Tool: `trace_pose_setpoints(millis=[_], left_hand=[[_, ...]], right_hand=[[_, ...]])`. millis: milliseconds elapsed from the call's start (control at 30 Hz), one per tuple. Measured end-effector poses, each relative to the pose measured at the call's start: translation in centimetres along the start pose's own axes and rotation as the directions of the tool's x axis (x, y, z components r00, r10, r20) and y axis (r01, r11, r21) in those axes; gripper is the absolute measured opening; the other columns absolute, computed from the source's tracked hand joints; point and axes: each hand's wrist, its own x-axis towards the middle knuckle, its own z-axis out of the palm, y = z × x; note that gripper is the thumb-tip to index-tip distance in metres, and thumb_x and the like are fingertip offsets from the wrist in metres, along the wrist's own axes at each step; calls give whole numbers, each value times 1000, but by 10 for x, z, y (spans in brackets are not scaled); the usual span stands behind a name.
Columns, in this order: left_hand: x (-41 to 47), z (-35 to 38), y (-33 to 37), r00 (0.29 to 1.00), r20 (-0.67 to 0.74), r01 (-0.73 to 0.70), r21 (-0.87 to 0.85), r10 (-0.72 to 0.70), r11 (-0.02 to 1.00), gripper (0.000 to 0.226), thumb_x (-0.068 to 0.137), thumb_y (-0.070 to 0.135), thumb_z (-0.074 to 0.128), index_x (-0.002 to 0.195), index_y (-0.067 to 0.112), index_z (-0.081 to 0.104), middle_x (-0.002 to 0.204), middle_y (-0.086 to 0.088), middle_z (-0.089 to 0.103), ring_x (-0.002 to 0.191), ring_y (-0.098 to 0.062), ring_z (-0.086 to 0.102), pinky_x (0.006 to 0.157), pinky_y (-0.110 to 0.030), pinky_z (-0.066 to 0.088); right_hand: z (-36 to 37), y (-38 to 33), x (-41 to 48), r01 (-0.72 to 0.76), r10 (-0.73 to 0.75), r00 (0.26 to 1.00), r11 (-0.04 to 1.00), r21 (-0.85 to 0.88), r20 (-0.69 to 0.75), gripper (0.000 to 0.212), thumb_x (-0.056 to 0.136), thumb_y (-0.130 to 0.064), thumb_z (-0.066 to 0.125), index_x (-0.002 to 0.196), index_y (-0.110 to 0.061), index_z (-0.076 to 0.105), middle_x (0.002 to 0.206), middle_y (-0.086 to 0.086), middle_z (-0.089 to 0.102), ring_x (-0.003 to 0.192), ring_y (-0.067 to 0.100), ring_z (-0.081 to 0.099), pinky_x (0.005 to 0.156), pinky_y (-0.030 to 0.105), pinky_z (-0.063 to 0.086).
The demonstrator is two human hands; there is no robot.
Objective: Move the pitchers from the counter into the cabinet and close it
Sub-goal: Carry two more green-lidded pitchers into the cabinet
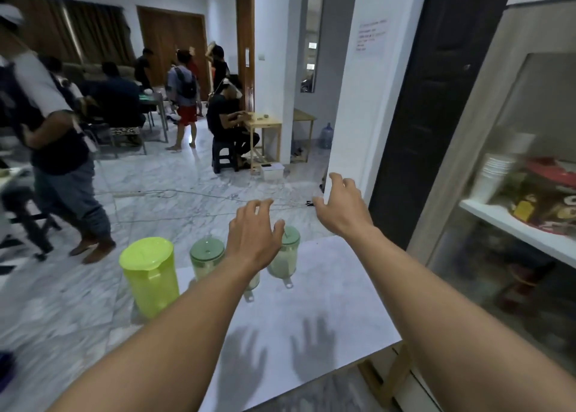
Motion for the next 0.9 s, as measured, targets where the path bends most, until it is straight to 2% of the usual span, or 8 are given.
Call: trace_pose_setpoints(millis=[133,267,433,533,633,733,800,900], left_hand=[[7,43,-33,994,45,103,-3,-103,995,57,97,45,46,147,21,33,145,-6,42,130,-30,40,102,-46,37],[13,85,-53,982,83,170,28,-172,985,56,95,43,49,144,19,36,140,-8,45,123,-31,46,99,-44,39],[22,143,-82,964,99,235,110,-246,966,52,95,39,49,139,12,43,135,-13,50,120,-34,49,96,-46,44],[17,173,-91,933,64,350,72,-354,934,54,94,37,52,140,11,42,135,-14,49,120,-34,48,96,-47,43],[13,197,-98,837,21,547,-98,-547,832,65,92,41,56,145,11,34,142,-12,45,129,-33,44,105,-47,39],[13,221,-106,672,63,725,-262,-738,637,75,87,48,60,145,13,30,145,-10,43,131,-33,45,101,-48,43],[11,234,-112,597,114,782,-302,-794,545,74,83,49,65,141,13,36,142,-9,46,126,-34,50,98,-46,45],[13,247,-122,541,160,808,-371,-826,458,62,77,50,71,124,16,46,124,-5,59,112,-29,58,89,-37,46]], right_hand=[[60,15,28,40,-41,997,999,27,66,61,96,-36,52,149,-13,32,147,15,40,132,37,42,104,51,41],[112,41,53,11,-19,987,998,54,161,63,96,-37,53,150,-14,32,151,14,37,137,36,38,109,51,37],[179,72,75,-10,-13,960,997,80,279,55,95,-31,56,144,-12,38,144,15,42,132,37,42,104,52,42],[216,90,79,-62,42,934,997,44,354,54,94,-36,57,139,-12,39,137,15,46,126,38,45,98,50,45],[242,103,82,-127,109,912,992,18,395,63,90,-44,63,138,-12,38,134,15,48,125,39,47,97,51,47],[268,113,87,-195,156,891,980,48,426,65,87,-46,66,136,-13,39,134,15,50,124,39,51,95,49,48],[282,118,88,-244,181,882,965,93,435,63,87,-46,67,134,-13,40,132,13,52,122,37,53,93,46,50],[297,119,88,-288,190,883,941,177,429,57,87,-44,67,130,-14,44,125,12,56,117,35,56,89,44,50]])
